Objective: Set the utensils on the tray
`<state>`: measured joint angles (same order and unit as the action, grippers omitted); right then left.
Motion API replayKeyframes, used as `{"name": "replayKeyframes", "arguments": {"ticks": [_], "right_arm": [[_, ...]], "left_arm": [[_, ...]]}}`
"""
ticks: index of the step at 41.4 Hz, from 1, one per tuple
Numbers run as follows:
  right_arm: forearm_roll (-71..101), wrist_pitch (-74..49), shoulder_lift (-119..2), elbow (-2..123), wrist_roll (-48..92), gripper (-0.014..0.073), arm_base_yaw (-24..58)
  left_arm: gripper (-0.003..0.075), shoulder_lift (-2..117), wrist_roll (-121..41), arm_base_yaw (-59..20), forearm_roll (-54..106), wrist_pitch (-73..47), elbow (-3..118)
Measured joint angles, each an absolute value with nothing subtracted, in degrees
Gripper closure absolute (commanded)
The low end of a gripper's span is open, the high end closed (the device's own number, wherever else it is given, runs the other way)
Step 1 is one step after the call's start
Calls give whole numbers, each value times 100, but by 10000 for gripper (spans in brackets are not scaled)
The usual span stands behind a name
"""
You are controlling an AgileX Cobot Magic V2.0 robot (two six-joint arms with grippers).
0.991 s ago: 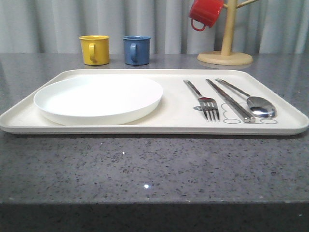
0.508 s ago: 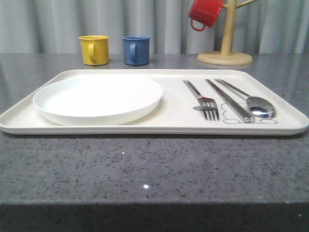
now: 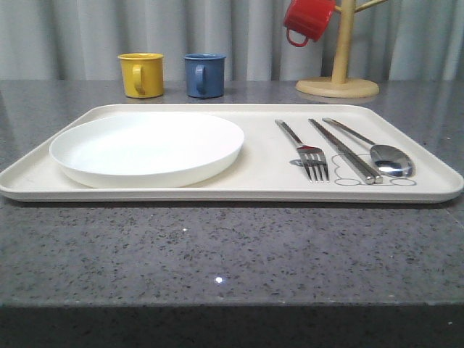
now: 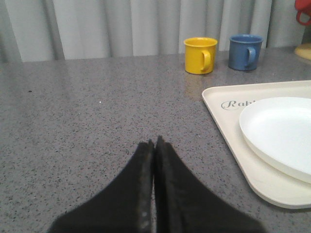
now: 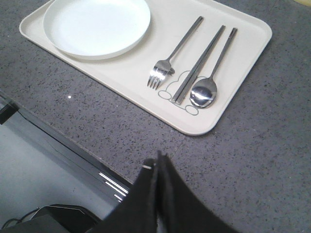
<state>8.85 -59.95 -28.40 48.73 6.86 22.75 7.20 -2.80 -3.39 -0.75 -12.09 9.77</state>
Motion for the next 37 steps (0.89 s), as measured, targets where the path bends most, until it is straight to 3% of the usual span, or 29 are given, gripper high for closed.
{"name": "replayKeyframes", "arguments": {"ticks": [13,37], "right_arm": [[896,-5999,-2833,4873,695,664,2275],[896,-6009,-2833,4873,695,664,2275]], "left_arm": [[738,-33,-280,178,-64,-431,-35],[738,-33,-280,156,-55,-270,-59]]}}
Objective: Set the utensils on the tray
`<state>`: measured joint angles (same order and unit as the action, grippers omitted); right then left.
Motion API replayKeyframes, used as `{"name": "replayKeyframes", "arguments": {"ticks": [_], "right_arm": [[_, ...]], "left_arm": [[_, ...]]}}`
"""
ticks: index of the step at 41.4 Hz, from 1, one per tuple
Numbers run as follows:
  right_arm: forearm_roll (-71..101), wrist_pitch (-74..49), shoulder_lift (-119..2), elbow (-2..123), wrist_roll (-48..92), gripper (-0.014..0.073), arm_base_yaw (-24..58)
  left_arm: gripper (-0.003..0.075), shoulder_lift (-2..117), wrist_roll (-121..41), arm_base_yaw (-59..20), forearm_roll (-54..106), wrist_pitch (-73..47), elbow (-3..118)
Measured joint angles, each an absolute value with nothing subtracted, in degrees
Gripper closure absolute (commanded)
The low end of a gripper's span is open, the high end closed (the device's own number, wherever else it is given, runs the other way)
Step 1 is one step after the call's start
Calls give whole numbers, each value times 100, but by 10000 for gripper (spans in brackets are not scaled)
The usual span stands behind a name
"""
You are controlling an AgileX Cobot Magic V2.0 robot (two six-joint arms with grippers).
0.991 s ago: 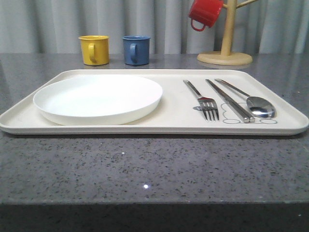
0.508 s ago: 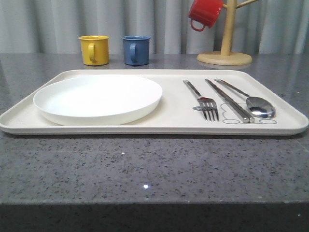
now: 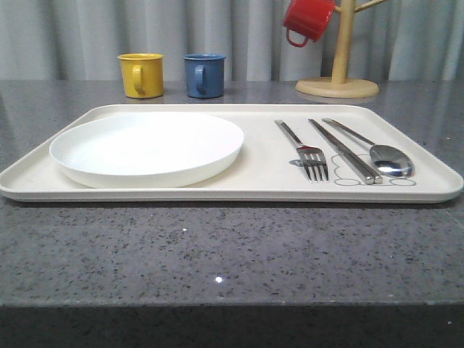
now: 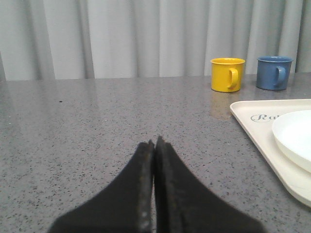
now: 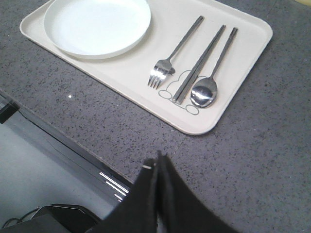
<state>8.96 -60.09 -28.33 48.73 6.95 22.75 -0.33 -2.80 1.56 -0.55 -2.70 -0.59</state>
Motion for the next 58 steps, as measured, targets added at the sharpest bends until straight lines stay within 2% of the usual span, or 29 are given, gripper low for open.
{"name": "replayKeyframes", "arguments": {"ticks": [58], "right_arm": [[896,-6009,-2833,4873,699,664,2275]], "left_arm": [[738,-33,-858,156,371,0,-59]]}}
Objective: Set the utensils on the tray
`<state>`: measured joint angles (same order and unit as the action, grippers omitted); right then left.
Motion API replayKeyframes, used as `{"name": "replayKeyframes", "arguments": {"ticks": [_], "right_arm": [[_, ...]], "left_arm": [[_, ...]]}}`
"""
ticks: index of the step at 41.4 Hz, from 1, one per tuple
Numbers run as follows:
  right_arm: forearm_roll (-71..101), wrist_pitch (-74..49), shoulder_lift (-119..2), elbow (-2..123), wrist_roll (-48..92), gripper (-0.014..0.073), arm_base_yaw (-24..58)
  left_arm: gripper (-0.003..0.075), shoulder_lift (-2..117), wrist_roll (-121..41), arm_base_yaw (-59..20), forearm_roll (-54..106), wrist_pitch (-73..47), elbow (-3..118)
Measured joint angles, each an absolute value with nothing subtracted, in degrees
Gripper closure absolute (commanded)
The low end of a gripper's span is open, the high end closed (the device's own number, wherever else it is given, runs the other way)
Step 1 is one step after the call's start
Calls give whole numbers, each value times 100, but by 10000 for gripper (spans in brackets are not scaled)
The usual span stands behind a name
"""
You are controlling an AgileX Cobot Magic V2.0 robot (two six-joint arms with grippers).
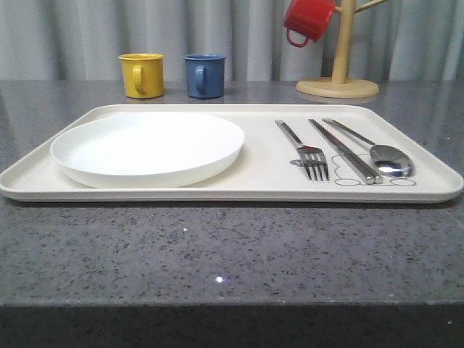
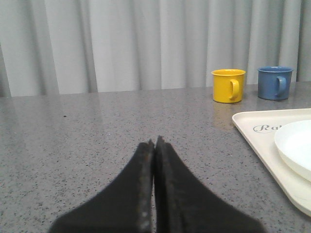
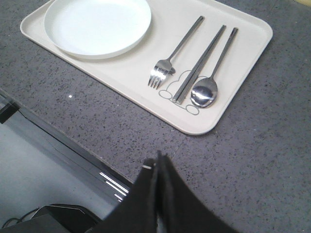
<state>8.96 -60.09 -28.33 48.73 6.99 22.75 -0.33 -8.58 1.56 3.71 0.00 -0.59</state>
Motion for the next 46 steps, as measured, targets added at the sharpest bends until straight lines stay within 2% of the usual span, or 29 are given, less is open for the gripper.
{"name": "replayKeyframes", "arguments": {"ticks": [15,31,46], "right_arm": [[849,-5733,-2622,4608,699,664,2093],[655,-2375,-787,1879,699,664,359],[655,-440,12,-9,699,664,142]], "left_arm": [[738,-33,-861,156,371,0,-59],[738,-33,-861,156,371,0,-59],[738,-33,-861,156,371,0,-59]]}}
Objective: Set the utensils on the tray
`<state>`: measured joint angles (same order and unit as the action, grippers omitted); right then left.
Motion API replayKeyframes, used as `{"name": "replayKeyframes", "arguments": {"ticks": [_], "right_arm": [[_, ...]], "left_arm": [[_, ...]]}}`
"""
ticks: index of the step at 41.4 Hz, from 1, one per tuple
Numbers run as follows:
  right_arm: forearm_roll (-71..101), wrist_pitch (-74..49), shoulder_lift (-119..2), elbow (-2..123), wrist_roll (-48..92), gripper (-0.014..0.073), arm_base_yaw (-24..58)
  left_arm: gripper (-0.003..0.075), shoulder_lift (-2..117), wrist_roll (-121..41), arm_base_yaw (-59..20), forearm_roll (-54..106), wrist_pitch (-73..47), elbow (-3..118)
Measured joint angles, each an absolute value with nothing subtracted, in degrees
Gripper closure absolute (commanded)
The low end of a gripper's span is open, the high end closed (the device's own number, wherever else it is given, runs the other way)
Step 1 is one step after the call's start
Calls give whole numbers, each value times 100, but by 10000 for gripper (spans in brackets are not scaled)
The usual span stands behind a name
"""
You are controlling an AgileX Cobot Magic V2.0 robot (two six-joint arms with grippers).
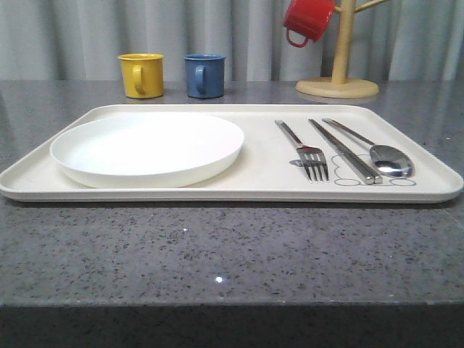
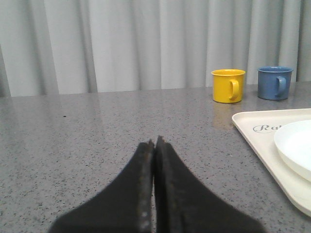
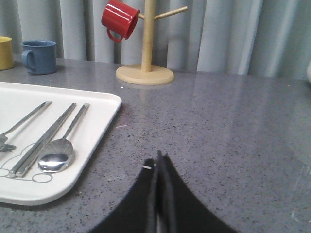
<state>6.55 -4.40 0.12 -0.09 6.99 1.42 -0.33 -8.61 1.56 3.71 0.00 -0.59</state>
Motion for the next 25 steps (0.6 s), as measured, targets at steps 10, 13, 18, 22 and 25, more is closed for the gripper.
{"name": "replayKeyframes", "arguments": {"ticks": [10,13,18,22,25], "right_arm": [[655,-206,58,-152,699,664,137],[655,-206,58,-152,699,664,128],[655,-206,58,-152,699,664,128],[655,-206,58,-152,699,664,128],[655,-206,58,-152,699,664,88]], "left_arm": [[738,-33,-861,156,371,0,-59],[738,-33,-861,156,371,0,-59],[738,-33,-861,156,371,0,-59],[738,-33,-861,156,371,0,-59],[738,-33,-861,156,371,0,-59]]}}
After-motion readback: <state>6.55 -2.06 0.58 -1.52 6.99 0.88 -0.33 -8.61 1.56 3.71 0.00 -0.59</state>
